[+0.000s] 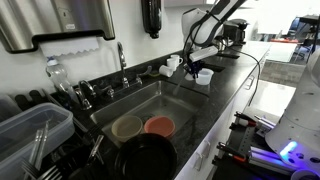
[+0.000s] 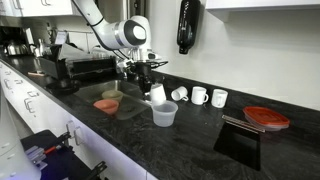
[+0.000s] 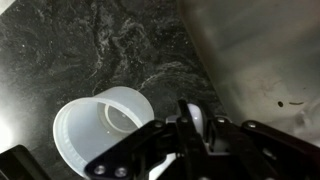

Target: Remove the cup from the sink

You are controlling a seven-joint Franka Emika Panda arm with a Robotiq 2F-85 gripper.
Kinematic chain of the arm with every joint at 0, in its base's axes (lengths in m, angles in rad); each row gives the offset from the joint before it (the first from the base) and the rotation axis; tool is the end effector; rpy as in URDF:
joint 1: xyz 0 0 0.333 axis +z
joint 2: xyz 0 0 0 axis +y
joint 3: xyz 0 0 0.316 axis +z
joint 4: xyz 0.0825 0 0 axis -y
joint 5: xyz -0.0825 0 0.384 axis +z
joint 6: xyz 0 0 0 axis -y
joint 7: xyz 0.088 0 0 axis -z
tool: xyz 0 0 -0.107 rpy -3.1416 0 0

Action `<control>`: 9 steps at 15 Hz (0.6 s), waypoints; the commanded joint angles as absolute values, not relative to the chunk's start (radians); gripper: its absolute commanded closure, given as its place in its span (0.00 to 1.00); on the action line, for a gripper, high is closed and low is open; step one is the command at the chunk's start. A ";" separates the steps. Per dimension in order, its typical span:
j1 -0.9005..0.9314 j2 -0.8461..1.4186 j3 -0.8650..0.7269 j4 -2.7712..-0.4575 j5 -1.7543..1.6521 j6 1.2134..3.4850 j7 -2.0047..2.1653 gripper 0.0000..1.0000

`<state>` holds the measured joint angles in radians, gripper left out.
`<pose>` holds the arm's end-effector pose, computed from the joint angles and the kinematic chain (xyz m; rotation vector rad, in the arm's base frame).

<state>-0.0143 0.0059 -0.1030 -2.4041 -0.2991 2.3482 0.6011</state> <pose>0.4802 -0.0609 0.3061 2.8346 -0.7257 -0.0146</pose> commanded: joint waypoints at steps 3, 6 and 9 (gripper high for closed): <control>-0.028 -0.036 -0.080 -2.431 -0.179 2.341 0.557 0.97; -0.025 -0.031 -0.068 -2.432 -0.112 2.340 0.530 0.97; -0.023 -0.031 -0.062 -2.435 -0.040 2.336 0.486 0.97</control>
<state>-0.0114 -0.0098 -0.0742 -2.4254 -0.1026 2.3482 0.5400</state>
